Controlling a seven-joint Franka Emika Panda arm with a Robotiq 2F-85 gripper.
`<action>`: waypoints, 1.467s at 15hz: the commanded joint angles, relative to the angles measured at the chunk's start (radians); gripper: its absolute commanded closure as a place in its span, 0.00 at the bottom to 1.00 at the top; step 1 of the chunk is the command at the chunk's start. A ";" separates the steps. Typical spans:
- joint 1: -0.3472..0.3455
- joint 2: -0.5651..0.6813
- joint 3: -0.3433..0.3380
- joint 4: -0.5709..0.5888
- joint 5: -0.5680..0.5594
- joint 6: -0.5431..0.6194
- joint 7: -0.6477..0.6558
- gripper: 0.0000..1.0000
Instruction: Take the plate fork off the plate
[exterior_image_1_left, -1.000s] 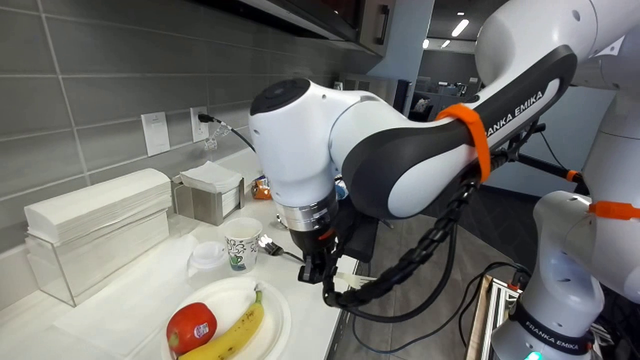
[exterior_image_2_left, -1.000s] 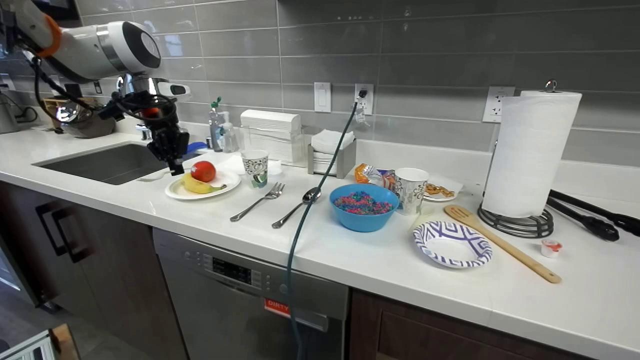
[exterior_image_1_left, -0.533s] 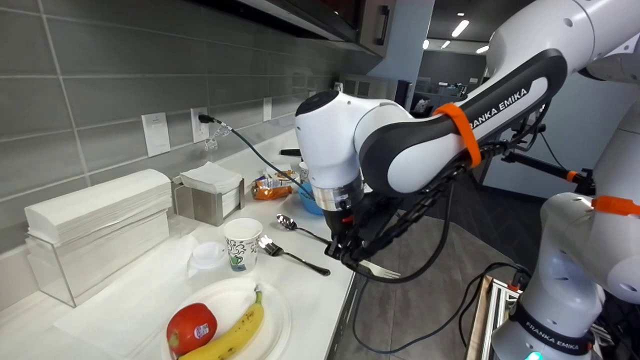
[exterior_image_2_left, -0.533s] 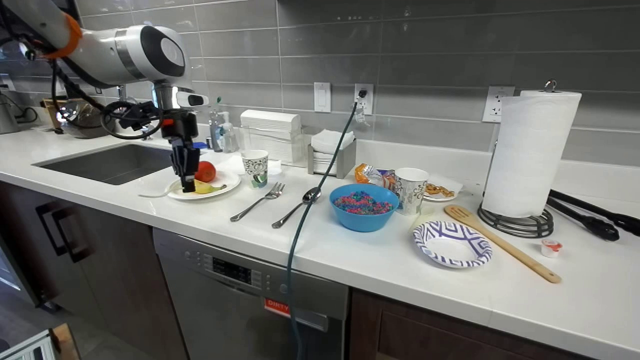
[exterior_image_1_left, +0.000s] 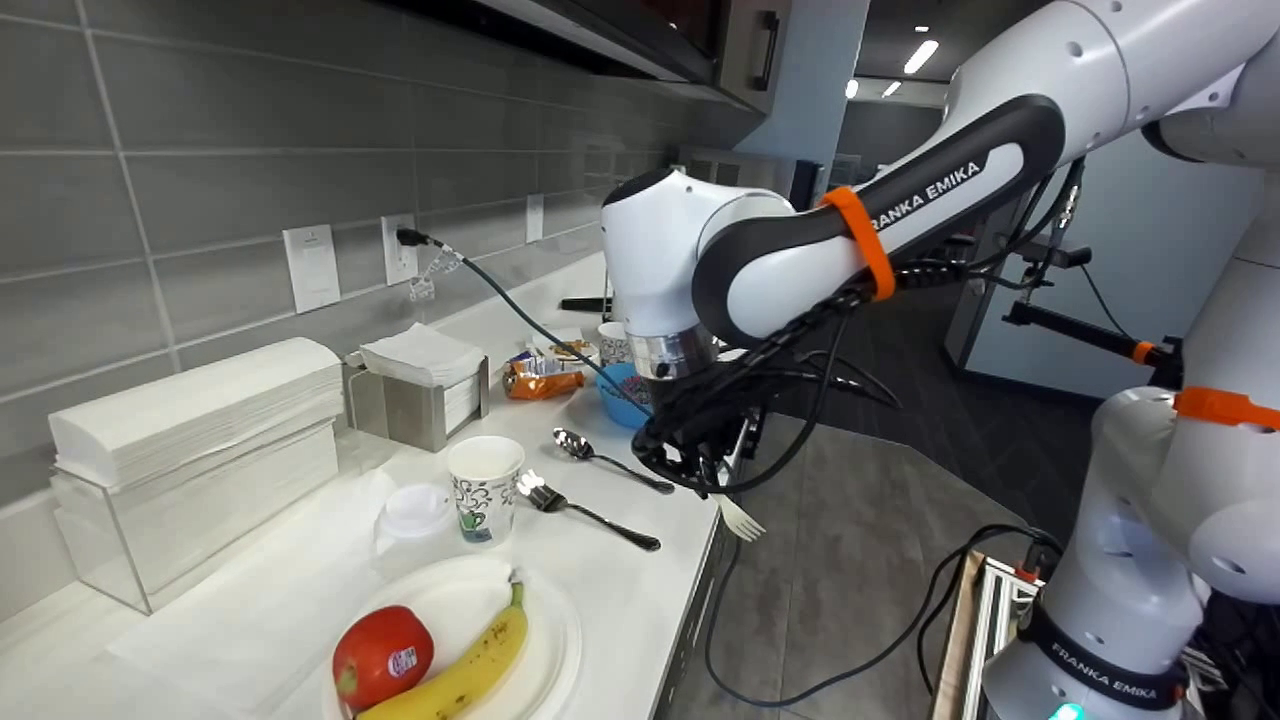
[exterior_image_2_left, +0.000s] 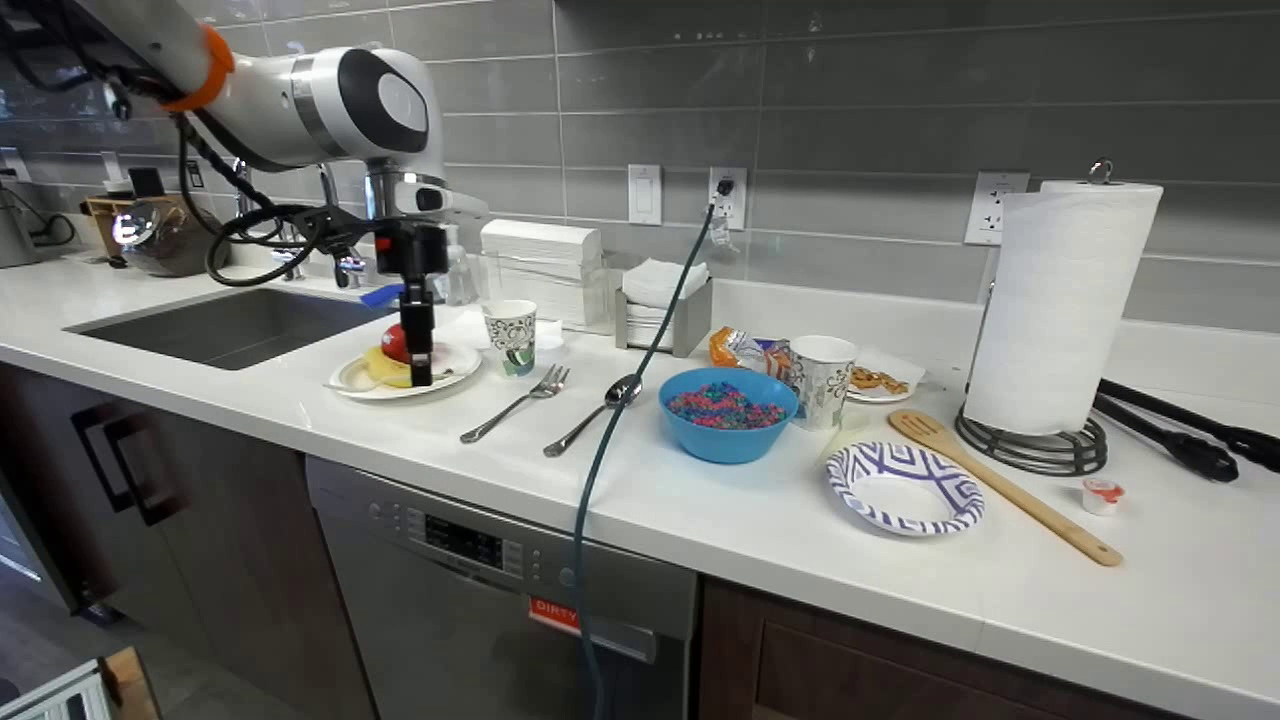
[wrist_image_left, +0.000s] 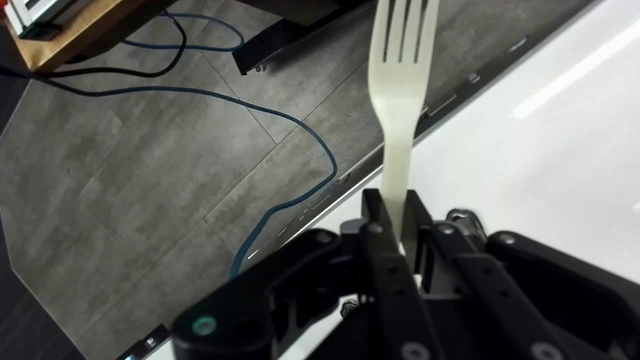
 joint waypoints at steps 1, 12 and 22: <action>-0.008 0.069 0.002 0.065 0.021 0.060 0.178 0.97; 0.012 0.153 -0.006 0.118 -0.010 0.114 0.177 0.97; 0.033 0.231 -0.022 0.104 -0.044 0.305 0.189 0.97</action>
